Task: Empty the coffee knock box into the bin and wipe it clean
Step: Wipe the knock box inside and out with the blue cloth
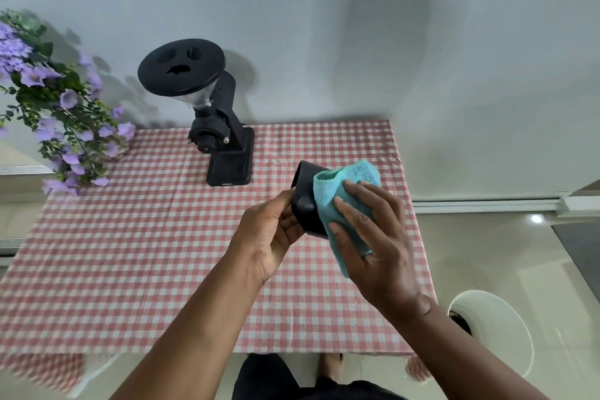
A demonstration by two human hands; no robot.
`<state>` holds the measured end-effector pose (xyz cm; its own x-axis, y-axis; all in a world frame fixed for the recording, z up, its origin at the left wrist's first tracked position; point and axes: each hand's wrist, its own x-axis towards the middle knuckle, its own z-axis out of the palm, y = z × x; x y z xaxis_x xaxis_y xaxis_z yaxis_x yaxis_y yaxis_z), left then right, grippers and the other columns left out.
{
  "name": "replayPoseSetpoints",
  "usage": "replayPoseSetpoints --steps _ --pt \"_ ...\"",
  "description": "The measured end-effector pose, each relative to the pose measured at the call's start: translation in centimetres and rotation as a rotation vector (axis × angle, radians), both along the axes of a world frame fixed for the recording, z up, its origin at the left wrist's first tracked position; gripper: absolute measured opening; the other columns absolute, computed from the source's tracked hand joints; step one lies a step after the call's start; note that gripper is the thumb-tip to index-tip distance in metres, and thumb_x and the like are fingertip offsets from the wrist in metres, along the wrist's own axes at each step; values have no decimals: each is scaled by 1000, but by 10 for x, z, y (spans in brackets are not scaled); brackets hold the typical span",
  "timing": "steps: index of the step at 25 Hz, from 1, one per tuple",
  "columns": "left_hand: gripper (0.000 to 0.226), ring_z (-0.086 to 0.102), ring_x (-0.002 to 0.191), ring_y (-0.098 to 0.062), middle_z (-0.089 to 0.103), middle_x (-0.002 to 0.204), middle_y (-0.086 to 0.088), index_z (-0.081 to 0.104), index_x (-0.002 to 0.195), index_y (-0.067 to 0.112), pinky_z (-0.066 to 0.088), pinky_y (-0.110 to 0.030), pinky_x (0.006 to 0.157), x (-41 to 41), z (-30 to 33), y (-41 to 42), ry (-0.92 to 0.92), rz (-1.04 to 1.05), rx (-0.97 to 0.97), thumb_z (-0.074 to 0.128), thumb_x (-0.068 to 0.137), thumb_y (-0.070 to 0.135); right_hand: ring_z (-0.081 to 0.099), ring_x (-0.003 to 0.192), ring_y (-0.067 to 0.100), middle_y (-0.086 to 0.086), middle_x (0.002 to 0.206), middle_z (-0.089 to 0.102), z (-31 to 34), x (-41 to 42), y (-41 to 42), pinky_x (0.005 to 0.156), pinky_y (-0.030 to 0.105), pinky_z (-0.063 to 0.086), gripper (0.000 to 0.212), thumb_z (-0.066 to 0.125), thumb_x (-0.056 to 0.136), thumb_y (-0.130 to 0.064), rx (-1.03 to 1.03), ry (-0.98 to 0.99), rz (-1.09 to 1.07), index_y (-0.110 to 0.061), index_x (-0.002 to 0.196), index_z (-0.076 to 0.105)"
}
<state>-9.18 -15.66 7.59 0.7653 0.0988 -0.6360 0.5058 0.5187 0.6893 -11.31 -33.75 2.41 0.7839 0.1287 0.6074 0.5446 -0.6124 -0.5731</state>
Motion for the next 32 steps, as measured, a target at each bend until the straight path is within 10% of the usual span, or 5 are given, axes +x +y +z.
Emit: replayPoseSetpoints --steps 10,14,23,29,32 --pt "28 68 59 -16 76 80 -11 75 122 -3 63 -48 83 -4 -12 7 -53 -46 55 69 97 7 62 122 33 7 139 71 14 24 0 98 50 54 28 66 103 -25 -152 -14 95 -13 126 78" --pt "35 63 58 -16 73 67 -4 76 125 10 55 -32 60 -8 -17 6 -76 -22 153 65 94 -2 62 117 24 1 135 74 20 45 4 98 48 54 32 61 105 -27 -80 195 13 -17 132 75" --pt "23 61 67 -21 71 84 -11 81 113 7 51 -30 58 -13 -14 6 -184 -103 113 64 100 12 62 124 29 4 142 69 19 7 20 102 43 46 26 66 104 -28 -267 -127 71 -21 125 78" --pt "35 60 56 -17 69 73 -9 80 116 15 45 -28 43 -15 -13 0 -150 38 172 57 97 -3 62 119 12 -12 129 75 31 56 -4 107 41 50 30 56 106 -30 37 468 7 -28 128 76" --pt "32 62 62 -19 73 81 -11 81 115 17 45 -29 44 -16 -14 0 -149 45 173 59 98 -1 59 126 19 -2 138 71 23 25 -4 112 31 46 31 61 104 -26 -7 324 -12 -18 132 75"
